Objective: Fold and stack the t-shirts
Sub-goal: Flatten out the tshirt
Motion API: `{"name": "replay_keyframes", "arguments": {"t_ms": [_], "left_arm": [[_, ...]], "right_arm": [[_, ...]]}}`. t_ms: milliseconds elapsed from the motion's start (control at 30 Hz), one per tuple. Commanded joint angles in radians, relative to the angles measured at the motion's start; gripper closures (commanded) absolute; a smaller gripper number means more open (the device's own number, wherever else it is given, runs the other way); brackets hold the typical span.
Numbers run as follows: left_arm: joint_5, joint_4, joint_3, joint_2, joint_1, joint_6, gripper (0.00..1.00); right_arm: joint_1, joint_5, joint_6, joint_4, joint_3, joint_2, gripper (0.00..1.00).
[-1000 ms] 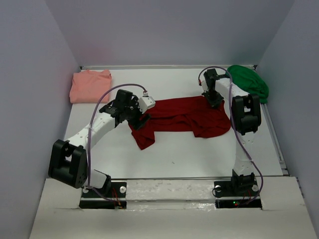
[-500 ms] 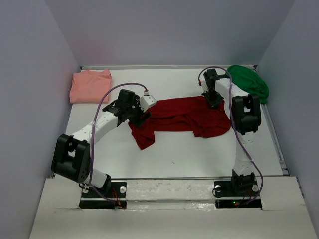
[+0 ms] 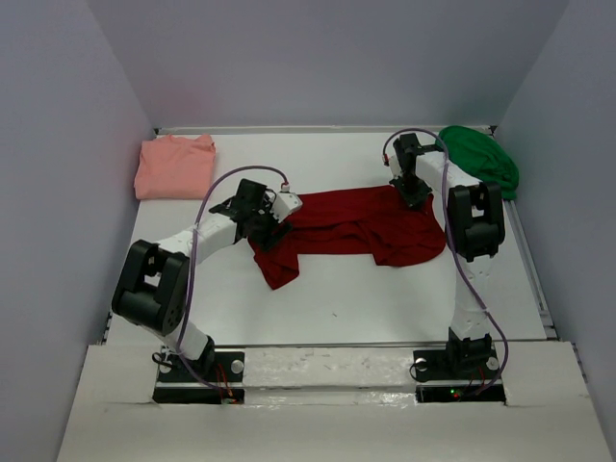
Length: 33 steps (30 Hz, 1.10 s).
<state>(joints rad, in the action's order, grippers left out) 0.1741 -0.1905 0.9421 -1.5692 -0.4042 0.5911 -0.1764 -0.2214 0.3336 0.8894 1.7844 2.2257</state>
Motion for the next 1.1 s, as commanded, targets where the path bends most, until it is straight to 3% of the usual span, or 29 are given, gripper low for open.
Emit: {"name": "replay_keyframes", "arguments": {"t_ms": [0,167,233,267,333,367,400,433,800,1067], "left_arm": [[-0.005,0.013,0.0,-0.008,-0.005,0.001,0.19],[-0.035,0.025,-0.015,-0.023,-0.005,0.007,0.22],[-0.033,0.029,-0.017,-0.023,-0.005,0.007,0.38],[-0.035,0.029,-0.016,-0.025,-0.007,0.001,0.6],[-0.033,0.028,-0.011,-0.029,-0.007,-0.002,0.74],[-0.035,0.026,-0.008,-0.029,-0.008,-0.002,0.89],[-0.035,0.026,-0.008,-0.028,-0.012,-0.005,0.97],[-0.033,0.023,-0.006,-0.025,-0.013,-0.004,1.0],[-0.163,-0.029,0.043,0.066,-0.036,0.036,1.0],[-0.481,0.029,0.075,0.268,-0.039,0.143,1.0]], "right_arm": [[0.005,0.004,-0.007,-0.018,-0.028,-0.015,1.0],[0.005,0.008,-0.007,-0.021,-0.037,-0.02,1.0],[0.005,0.004,-0.007,-0.021,-0.037,-0.018,1.0],[0.005,0.004,-0.007,-0.021,-0.037,-0.017,1.0],[0.005,0.002,-0.007,-0.021,-0.039,-0.015,1.0],[0.005,0.002,-0.008,-0.021,-0.039,-0.014,1.0],[0.005,0.004,-0.008,-0.021,-0.037,-0.014,1.0],[0.005,0.004,-0.008,-0.021,-0.039,-0.014,1.0],[0.005,-0.039,0.007,-0.026,-0.033,-0.093,1.0],[0.005,-0.118,0.03,-0.038,0.001,-0.222,1.0]]}}
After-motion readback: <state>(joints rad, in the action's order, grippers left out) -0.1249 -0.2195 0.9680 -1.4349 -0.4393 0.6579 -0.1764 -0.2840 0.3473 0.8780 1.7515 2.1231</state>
